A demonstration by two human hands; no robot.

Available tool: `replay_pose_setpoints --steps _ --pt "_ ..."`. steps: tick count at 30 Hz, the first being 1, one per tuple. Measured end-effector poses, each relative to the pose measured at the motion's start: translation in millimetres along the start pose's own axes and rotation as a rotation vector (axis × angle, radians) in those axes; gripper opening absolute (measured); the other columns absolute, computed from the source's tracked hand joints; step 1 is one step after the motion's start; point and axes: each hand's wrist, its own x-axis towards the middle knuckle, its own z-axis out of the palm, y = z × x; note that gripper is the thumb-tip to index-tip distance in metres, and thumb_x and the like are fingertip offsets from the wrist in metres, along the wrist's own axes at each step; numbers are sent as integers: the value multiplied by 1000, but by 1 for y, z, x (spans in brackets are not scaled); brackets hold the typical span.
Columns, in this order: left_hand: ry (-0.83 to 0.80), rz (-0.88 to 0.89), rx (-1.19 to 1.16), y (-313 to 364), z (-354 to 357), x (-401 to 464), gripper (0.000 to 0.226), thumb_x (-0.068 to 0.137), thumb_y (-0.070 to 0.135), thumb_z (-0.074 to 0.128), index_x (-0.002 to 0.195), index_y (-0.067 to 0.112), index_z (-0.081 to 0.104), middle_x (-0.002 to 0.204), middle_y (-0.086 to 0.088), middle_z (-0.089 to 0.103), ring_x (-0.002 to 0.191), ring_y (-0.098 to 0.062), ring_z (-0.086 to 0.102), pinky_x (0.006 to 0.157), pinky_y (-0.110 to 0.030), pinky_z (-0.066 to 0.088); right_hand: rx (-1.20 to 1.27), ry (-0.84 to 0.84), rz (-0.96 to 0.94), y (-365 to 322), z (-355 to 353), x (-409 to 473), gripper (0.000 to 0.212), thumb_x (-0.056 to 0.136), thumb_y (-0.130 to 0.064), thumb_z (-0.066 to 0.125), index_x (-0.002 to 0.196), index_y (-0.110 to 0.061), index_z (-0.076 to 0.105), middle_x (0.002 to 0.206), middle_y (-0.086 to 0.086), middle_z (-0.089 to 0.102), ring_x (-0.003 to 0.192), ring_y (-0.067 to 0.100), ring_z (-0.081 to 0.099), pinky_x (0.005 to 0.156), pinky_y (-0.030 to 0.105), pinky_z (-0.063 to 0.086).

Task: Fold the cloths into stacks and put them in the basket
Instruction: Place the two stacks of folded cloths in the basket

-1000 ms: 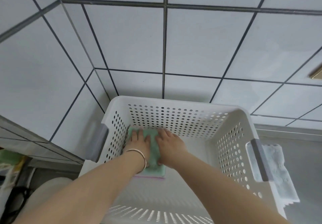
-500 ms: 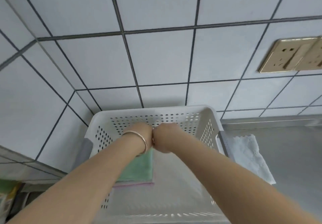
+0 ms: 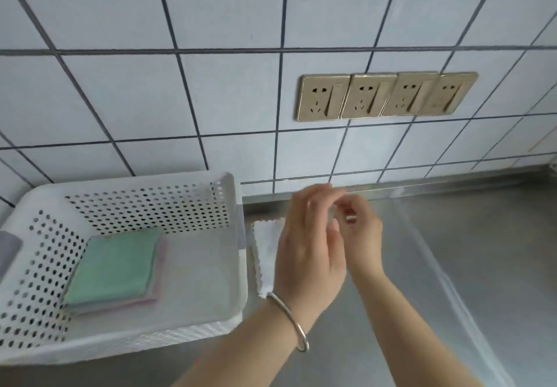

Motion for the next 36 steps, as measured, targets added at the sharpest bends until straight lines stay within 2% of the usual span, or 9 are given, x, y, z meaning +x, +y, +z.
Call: replay_pose_setpoints --steps 3,7,11,15,19,22,27,33,36 --pt "4 -304 54 -47 48 -22 42 84 7 45 125 17 43 127 -5 50 121 -12 43 107 -15 31 -37 -150 170 31 4 6 21 87 -9 52 87 -28 61 79 -15 61 77 6 59 67 13 39" --pt "-101 -830 326 -113 75 -40 56 87 17 56 138 7 35 144 -12 35 136 -26 30 114 -34 25 -195 -435 440 82 21 15 32 89 -28 53 119 -17 58 103 -3 60 98 17 57 81 26 42" --pt "-115 -1076 474 -145 77 -51 70 85 34 59 142 8 27 147 -16 30 135 -33 29 111 -42 27 -262 -586 567 115 48 22 65 86 -50 52 136 -11 40 136 9 45 123 27 46 103 39 39" --pt "-113 -1314 396 -161 81 -52 83 83 51 56 144 5 23 147 -21 29 135 -37 31 109 -44 29 -274 -598 673 128 64 27 81 83 -59 50 142 -8 28 145 12 32 132 31 35 108 40 33" --pt "-181 -1371 422 -168 84 -52 86 81 61 52 141 4 28 143 -22 37 130 -37 40 106 -42 34 -164 -608 797 138 71 29 76 81 -59 54 132 -3 43 134 13 47 116 28 50 95 34 40" --pt "-127 -1463 249 -170 79 -47 84 77 58 61 135 2 39 138 -16 49 124 -32 49 100 -35 39 -3 -603 904 142 71 30 62 78 -51 63 115 -1 60 114 12 63 103 29 61 95 37 48" --pt "-112 -1508 62 -147 80 -35 87 72 61 64 132 2 44 136 -13 52 123 -31 51 100 -36 40 142 -486 883 123 44 34 44 74 -41 70 96 -4 62 104 13 66 95 30 63 93 42 51" --pt "-33 -1147 -95 -62 64 24 52 70 51 67 104 12 57 97 2 67 86 -18 63 65 -25 42 205 -291 589 42 -33 50 39 84 -40 61 105 -6 62 104 9 63 95 26 60 78 31 44" --pt "24 -884 -118 -13 19 56 48 69 51 62 100 15 53 90 6 63 85 -13 62 57 -16 41 298 -253 373 -27 -58 46 29 87 -39 56 105 -16 61 105 0 64 97 20 60 82 32 47"
